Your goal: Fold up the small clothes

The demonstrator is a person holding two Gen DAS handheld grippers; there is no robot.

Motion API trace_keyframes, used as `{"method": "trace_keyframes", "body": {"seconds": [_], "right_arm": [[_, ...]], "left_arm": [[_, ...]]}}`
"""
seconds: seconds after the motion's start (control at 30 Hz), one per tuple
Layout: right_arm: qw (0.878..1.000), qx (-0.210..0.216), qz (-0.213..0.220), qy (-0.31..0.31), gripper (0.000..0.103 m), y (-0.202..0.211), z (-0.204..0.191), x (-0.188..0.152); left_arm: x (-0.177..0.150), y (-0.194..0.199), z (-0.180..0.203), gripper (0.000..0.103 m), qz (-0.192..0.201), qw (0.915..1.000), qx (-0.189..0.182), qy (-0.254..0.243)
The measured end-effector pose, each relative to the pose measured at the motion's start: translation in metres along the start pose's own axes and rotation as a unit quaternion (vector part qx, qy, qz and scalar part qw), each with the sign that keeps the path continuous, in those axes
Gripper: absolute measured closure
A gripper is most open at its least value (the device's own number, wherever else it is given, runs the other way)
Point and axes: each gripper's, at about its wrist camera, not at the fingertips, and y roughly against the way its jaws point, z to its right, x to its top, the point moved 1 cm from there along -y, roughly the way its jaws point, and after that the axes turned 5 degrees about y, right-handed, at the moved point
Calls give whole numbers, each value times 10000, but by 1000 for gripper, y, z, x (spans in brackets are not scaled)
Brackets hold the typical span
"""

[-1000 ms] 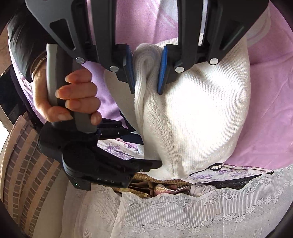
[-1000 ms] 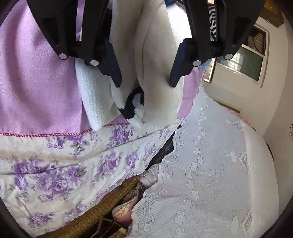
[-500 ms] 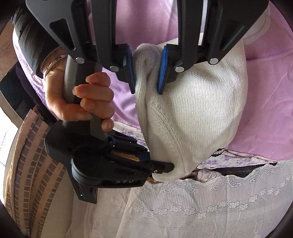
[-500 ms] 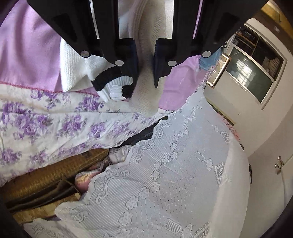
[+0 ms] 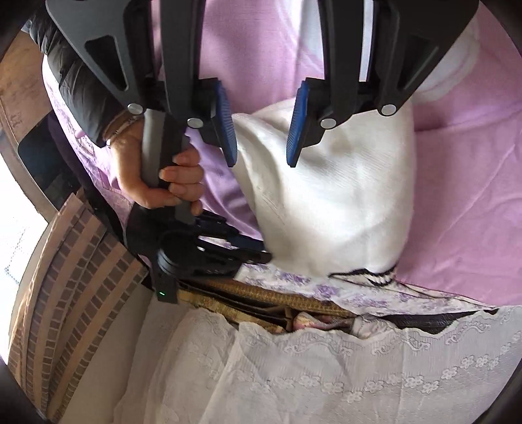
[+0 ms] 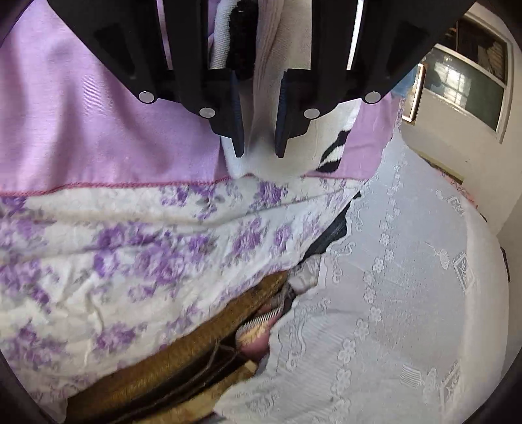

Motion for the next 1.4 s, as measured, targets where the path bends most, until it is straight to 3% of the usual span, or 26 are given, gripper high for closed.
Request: {"method": "trace_keyframes", "body": {"seconds": [0.13, 0.27, 0.37, 0.43, 0.47, 0.53, 0.57, 0.6, 0.7, 0.87, 0.97, 1.03, 1.07, 1.1, 1.13, 1.23, 1.27, 1.33, 1.37, 1.4], "right_arm": [[9968, 691, 35, 392, 83, 20, -28, 2], [9918, 870, -270, 901, 83, 16, -62, -18], [9883, 719, -635, 1184, 83, 8, -74, -42], [9871, 350, -843, 1318, 83, 3, -71, -58], [9871, 167, -937, 1290, 85, 2, -64, -66], [9889, 76, -917, 1162, 103, 4, -47, -74], [9901, 59, -900, 1075, 103, 6, -39, -75], [9913, 122, -882, 966, 103, 8, -34, -76], [9933, 219, -784, 818, 103, 14, -25, -84], [9929, -117, -557, 1042, 103, 28, -32, -95], [9914, -458, -242, 1202, 96, 45, -47, -94], [9850, -551, 17, 1636, 93, 54, -71, -90], [9828, -493, 59, 1776, 85, 56, -83, -90], [9818, -414, 90, 1853, 68, 55, -93, -89], [9810, -358, 116, 1906, 63, 54, -100, -88], [9783, -450, 40, 2020, 62, 37, -114, -83], [9792, -525, -6, 1958, 62, 29, -110, -82], [9798, -893, -188, 1779, 62, 8, -94, -81], [9778, -1117, -354, 1736, 66, -4, -81, -83], [9788, -968, -259, 1789, 66, -6, -73, -87]], "left_arm": [[12, 11, -28, 68, 284, 9979, 564, 163], [10, 6, -41, 68, 340, 9956, 862, 164], [8, 8, -41, 68, 397, 9941, 1013, 7], [6, 6, -41, 63, 386, 9925, 1150, -132], [4, 2, -39, 58, 308, 9914, 1246, -249], [-2, -11, -41, 43, 47, 9870, 1550, -415], [-6, -20, -46, 40, -162, 9860, 1617, -371], [-7, -28, -54, 39, -440, 9877, 1491, -191], [-2, -24, -82, 40, -681, 9924, 808, 635], [1, 5, -92, 45, -323, 9931, 370, 1069], [13, 21, -97, 47, 2, 9923, 340, 1190], [25, 22, -97, 47, 70, 9920, 284, 1228], [32, 19, -96, 47, 58, 9921, 276, 1223], [35, 15, -95, 47, 26, 9926, 267, 1186], [38, 9, -93, 47, -29, 9933, 286, 1122], [37, -17, -92, 44, -224, 9936, 655, 898], [34, -25, -96, 42, -287, 9932, 675, 901], [30, -30, -107, 29, -338, 9913, 688, 1071], [29, -31, -111, 29, -383, 9907, 628, 1141], [27, -34, -112, 28, -454, 9905, 591, 1158]]}}
